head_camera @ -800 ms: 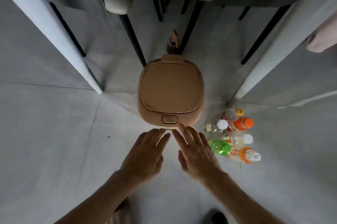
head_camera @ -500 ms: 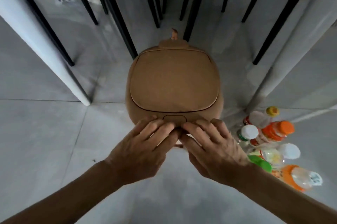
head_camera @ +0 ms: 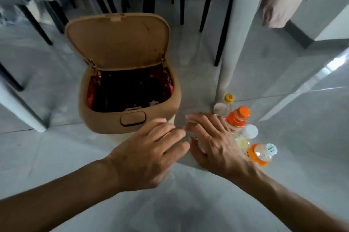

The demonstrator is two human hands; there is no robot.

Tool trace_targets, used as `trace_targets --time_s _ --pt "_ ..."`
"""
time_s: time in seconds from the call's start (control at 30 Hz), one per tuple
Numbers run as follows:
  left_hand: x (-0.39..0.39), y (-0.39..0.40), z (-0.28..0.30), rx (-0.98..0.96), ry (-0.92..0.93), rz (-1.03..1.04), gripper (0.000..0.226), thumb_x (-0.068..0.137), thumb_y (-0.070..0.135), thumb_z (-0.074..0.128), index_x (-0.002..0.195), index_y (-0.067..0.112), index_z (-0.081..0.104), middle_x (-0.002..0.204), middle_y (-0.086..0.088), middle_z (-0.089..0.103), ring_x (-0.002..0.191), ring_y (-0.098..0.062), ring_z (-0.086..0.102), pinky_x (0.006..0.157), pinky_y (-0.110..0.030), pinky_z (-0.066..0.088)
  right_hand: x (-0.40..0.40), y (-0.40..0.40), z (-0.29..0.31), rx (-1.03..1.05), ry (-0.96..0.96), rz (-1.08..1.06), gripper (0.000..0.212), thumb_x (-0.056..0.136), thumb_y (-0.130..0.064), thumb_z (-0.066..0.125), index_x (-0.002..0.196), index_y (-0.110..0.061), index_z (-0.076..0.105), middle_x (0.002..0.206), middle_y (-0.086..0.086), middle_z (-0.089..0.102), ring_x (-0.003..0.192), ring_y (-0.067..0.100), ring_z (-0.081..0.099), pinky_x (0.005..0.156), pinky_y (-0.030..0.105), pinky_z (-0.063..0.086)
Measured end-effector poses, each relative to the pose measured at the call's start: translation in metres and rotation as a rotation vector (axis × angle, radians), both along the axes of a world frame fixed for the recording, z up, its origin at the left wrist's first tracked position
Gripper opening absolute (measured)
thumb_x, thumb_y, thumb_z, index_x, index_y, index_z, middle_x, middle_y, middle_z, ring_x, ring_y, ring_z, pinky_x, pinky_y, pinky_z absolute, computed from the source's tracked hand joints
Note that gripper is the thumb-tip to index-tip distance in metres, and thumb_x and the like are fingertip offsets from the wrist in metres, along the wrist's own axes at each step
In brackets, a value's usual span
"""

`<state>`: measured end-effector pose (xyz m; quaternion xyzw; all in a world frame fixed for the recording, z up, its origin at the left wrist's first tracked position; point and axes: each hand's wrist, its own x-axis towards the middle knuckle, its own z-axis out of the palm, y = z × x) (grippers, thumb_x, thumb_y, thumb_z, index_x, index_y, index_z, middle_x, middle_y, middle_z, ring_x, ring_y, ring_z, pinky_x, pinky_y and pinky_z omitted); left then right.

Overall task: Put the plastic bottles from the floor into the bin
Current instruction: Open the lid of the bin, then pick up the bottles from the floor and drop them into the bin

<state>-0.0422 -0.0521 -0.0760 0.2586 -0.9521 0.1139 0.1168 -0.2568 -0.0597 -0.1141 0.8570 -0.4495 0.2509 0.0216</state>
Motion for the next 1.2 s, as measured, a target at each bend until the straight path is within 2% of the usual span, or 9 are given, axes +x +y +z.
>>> trace_targets --time_s 0.17,0.33,0.43,0.53,0.6,0.7,0.87,1.0,1.2 --pt "-0.084 -0.021 -0.03 0.053 -0.099 -0.167 0.03 0.074 0.015 0.061 0.104 0.013 0.059 0.107 -0.012 0.065 0.093 -0.03 0.059 0.09 -0.044 0.049 -0.062 0.021 -0.039 0.145 -0.116 -0.2 0.026 0.081 -0.012 0.065 0.106 -0.008 0.067 0.112 0.009 0.066 0.1 0.032 0.06 0.085 0.042 0.051" --pt "-0.137 -0.049 -0.053 0.097 0.029 -0.072 0.008 0.078 0.014 0.057 0.085 0.012 0.061 0.09 -0.011 0.066 0.083 -0.033 0.06 0.077 -0.04 0.042 -0.087 0.031 -0.058 0.233 -0.15 -0.328 0.03 0.08 -0.022 0.06 0.107 -0.01 0.066 0.116 0.008 0.065 0.102 0.031 0.06 0.087 0.04 0.051" --pt "-0.145 -0.061 -0.066 0.22 0.0 0.128 0.037 0.075 0.016 0.066 0.111 0.011 0.061 0.113 -0.013 0.063 0.099 -0.033 0.059 0.082 -0.044 0.05 -0.09 0.034 -0.065 0.267 -0.15 -0.33 0.029 0.085 -0.028 0.062 0.11 -0.014 0.064 0.121 0.004 0.065 0.107 0.027 0.061 0.091 0.035 0.05" --pt "-0.146 -0.066 -0.079 0.303 -0.094 0.231 0.061 0.084 0.017 0.061 0.142 0.013 0.041 0.146 -0.012 0.044 0.125 -0.032 0.047 0.1 -0.044 0.043 -0.092 0.036 -0.074 0.302 -0.146 -0.336 0.033 0.088 -0.035 0.061 0.117 -0.019 0.06 0.125 0.002 0.064 0.111 0.025 0.061 0.091 0.036 0.055" --pt "-0.144 -0.07 -0.087 0.35 -0.11 0.269 0.072 0.086 0.016 0.061 0.15 0.016 0.027 0.156 -0.01 0.03 0.135 -0.029 0.037 0.108 -0.044 0.037 -0.092 0.036 -0.077 0.316 -0.147 -0.336 0.035 0.089 -0.037 0.061 0.119 -0.021 0.057 0.125 0.002 0.064 0.111 0.025 0.063 0.088 0.038 0.057" --pt "-0.143 -0.073 -0.091 0.41 -0.097 0.284 0.076 0.086 0.013 0.063 0.151 0.018 0.024 0.159 -0.008 0.024 0.14 -0.027 0.031 0.112 -0.043 0.034 -0.093 0.035 -0.078 0.307 -0.158 -0.324 0.036 0.089 -0.039 0.057 0.119 -0.02 0.057 0.122 0.001 0.064 0.108 0.024 0.063 0.083 0.036 0.058" --pt "-0.144 -0.073 -0.089 0.437 -0.005 0.3 0.057 0.083 0.002 0.062 0.134 0.019 0.044 0.131 -0.006 0.048 0.116 -0.026 0.049 0.093 -0.041 0.047 -0.092 0.037 -0.079 0.279 -0.16 -0.306 0.031 0.088 -0.037 0.061 0.114 -0.021 0.055 0.104 -0.001 0.07 0.092 0.02 0.066 0.069 0.032 0.059" --pt "-0.139 -0.066 -0.08 0.569 -0.004 0.324 0.038 0.084 0.006 0.065 0.116 0.02 0.05 0.114 -0.002 0.057 0.105 -0.023 0.053 0.08 -0.031 0.045 -0.092 0.036 -0.069 0.29 -0.197 -0.27 0.028 0.091 -0.04 0.057 0.112 -0.022 0.052 0.097 -0.002 0.069 0.086 0.02 0.065 0.063 0.037 0.058" --pt "-0.112 -0.075 0.052 0.574 0.269 0.355 0.031 0.079 0.03 0.068 0.108 0.025 0.06 0.102 0.004 0.071 0.093 -0.018 0.063 0.077 -0.035 0.052 -0.078 0.003 0.021 0.083 -0.463 -0.327 0.03 0.08 -0.044 0.06 0.103 -0.025 0.055 0.086 -0.007 0.061 0.074 0.012 0.056 0.065 0.029 0.05"
